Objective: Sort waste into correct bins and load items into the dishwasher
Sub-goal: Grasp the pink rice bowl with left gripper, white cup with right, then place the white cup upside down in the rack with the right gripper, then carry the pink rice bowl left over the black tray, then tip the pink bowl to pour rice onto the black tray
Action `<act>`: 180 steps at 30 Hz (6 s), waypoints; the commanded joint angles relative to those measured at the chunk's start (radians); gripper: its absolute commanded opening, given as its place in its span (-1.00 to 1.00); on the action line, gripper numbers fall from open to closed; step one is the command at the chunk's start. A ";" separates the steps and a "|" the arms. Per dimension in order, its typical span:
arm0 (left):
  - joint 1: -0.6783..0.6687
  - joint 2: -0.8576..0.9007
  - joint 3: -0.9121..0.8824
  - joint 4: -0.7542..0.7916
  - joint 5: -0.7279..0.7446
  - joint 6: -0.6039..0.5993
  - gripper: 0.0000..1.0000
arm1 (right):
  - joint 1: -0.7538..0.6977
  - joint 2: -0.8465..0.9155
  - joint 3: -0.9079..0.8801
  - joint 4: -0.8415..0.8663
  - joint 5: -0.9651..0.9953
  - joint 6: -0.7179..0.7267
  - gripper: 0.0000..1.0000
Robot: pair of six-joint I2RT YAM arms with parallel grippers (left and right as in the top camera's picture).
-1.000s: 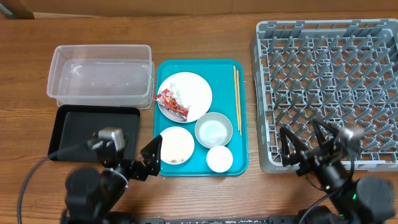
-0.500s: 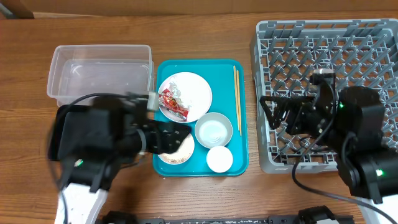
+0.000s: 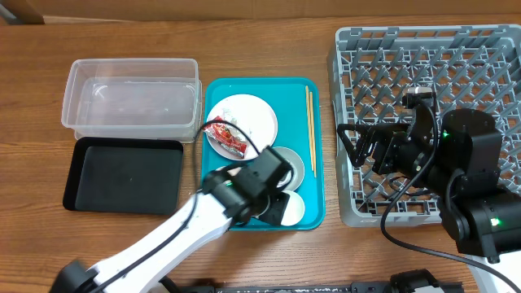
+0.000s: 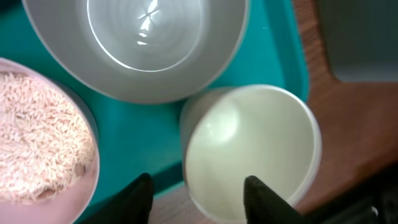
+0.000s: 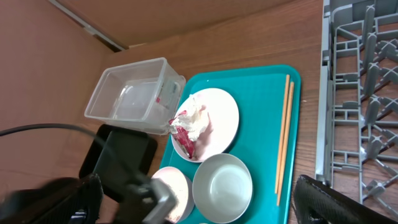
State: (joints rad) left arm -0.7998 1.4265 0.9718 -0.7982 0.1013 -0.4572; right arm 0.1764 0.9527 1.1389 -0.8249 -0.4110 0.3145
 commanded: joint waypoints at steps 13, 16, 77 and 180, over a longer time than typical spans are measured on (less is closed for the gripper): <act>0.205 -0.067 0.318 -0.335 0.107 -0.007 -0.92 | -0.007 -0.009 0.033 0.003 -0.010 0.004 1.00; 0.357 -0.126 0.378 -0.333 0.283 0.064 -0.92 | -0.006 -0.009 0.033 0.004 -0.039 0.004 0.94; 0.734 -0.092 0.387 -0.412 0.643 0.397 1.00 | -0.054 0.038 0.001 -0.477 0.432 0.165 -0.05; 1.528 0.234 0.092 -0.410 1.392 0.927 -0.92 | -0.054 0.071 0.106 -0.187 0.140 0.123 0.80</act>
State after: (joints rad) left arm 0.7086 1.6558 1.0664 -1.1889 1.4738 0.3973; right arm 0.1257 1.0279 1.2289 -1.0142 -0.2661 0.4442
